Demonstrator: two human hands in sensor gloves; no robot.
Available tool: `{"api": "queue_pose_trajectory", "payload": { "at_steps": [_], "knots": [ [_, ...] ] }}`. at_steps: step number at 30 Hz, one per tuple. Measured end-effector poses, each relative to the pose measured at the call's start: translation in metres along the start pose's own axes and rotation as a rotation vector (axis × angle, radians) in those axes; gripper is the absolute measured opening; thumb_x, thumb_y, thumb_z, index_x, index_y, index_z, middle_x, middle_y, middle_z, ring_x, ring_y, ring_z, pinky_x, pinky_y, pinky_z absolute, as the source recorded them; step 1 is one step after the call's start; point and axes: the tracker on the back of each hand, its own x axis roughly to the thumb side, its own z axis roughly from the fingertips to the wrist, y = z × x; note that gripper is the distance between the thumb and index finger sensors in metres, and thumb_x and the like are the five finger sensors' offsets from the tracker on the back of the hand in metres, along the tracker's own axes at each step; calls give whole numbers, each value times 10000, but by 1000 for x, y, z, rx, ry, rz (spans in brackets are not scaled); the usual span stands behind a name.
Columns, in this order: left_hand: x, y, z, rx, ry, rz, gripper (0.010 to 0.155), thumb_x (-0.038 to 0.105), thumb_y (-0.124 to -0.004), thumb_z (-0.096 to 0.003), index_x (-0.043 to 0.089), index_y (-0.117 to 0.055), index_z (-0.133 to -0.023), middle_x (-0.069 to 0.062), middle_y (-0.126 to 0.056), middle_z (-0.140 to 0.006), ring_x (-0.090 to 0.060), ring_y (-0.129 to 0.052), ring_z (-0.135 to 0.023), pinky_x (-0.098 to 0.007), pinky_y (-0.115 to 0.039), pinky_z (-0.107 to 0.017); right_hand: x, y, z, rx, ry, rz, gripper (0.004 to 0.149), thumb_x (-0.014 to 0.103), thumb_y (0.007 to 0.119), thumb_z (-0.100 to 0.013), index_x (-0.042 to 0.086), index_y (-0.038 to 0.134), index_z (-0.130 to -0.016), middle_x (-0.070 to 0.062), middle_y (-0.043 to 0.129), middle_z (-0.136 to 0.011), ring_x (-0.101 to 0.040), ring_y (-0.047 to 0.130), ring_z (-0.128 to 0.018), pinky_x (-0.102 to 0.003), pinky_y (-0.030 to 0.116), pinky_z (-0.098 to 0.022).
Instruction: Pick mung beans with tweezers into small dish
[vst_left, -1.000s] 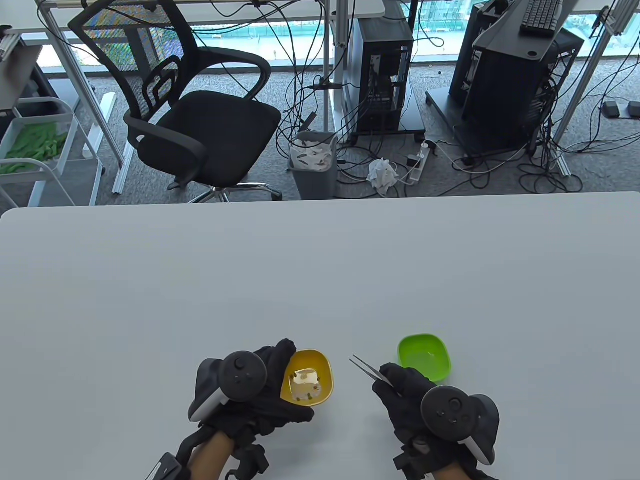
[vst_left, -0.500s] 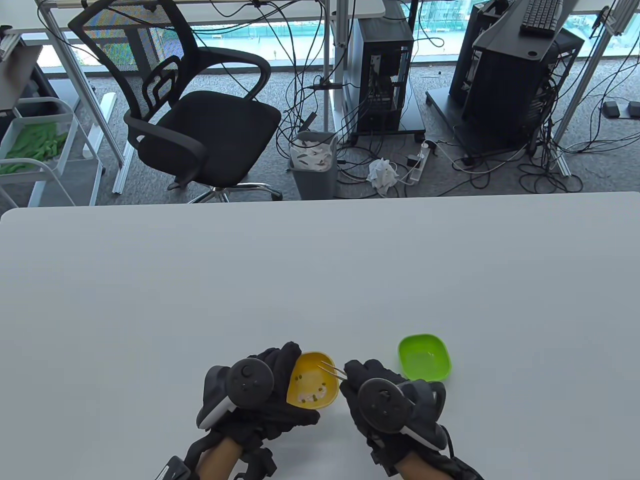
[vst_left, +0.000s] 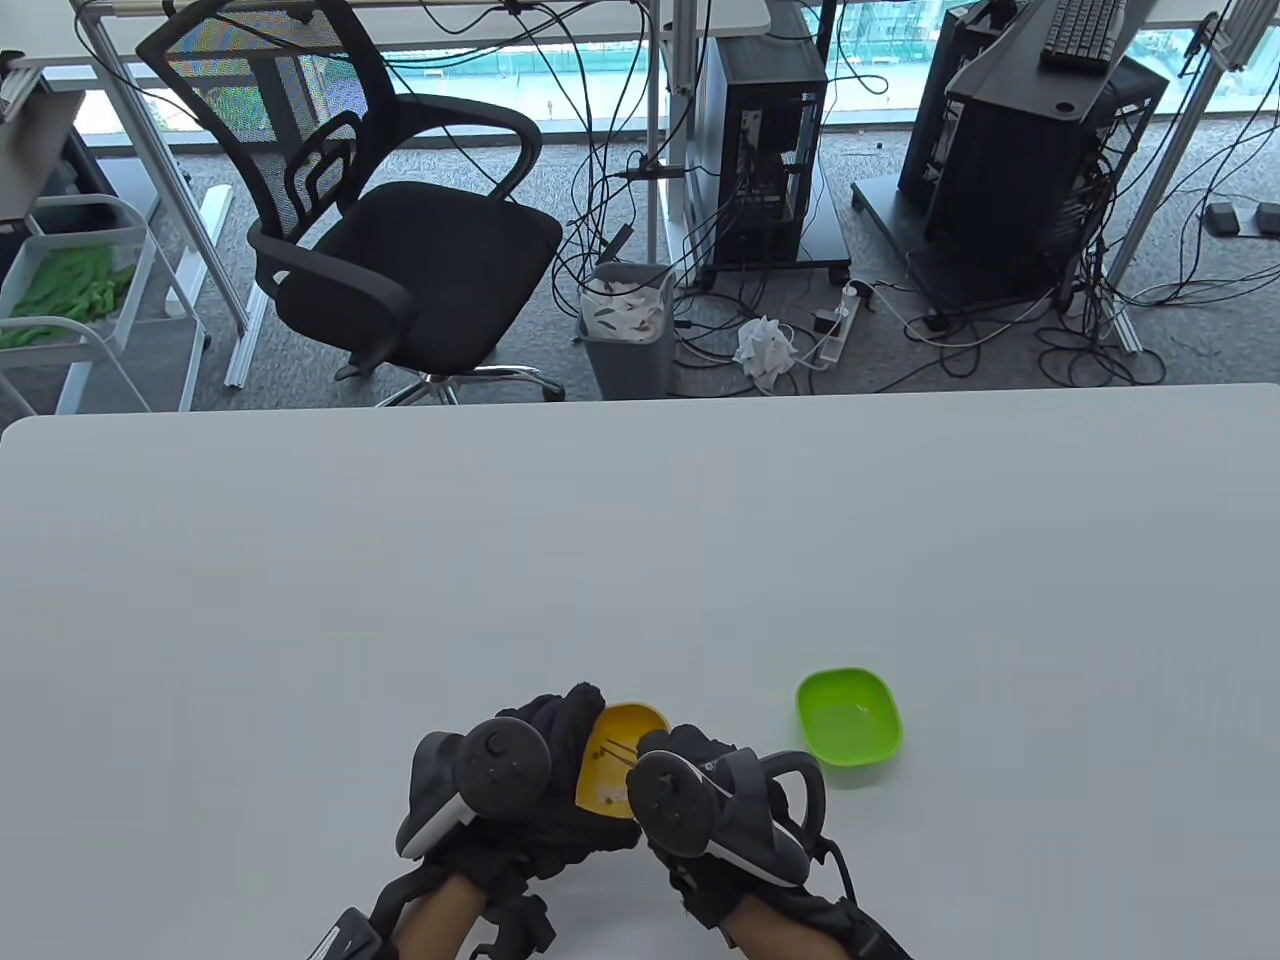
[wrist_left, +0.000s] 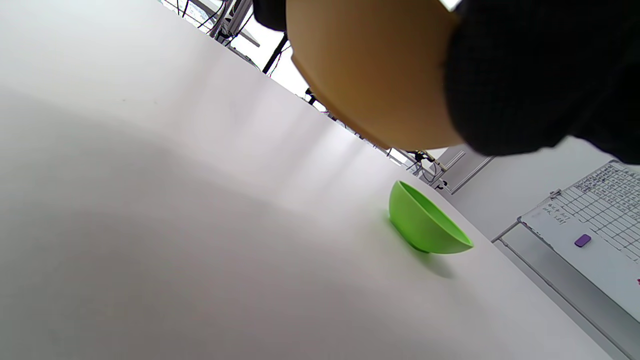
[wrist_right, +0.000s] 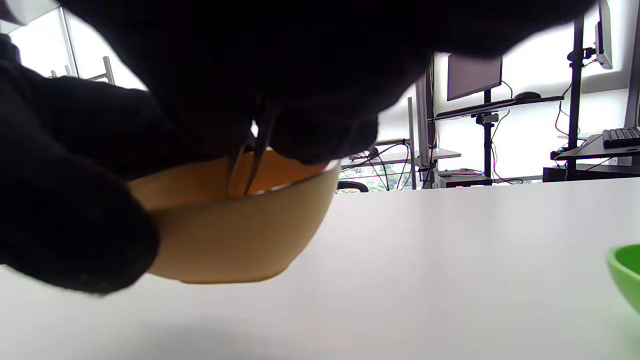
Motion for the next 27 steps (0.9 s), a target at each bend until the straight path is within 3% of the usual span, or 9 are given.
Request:
{"api": "queue_pose_trajectory", "payload": {
  "at_steps": [27],
  "knots": [
    [3,-1,0,-4,5,-26,1224,666,-972,-315,146,-240,-1148,-110,-399,-1176,-446,-350,-1125,-648,-202,-778,-3,4,4,-3,-10,-11,343,301,902,-460,56,978,-687,-151,985,-507,-91,924,-223,-282,859,-140]
  ]
}}
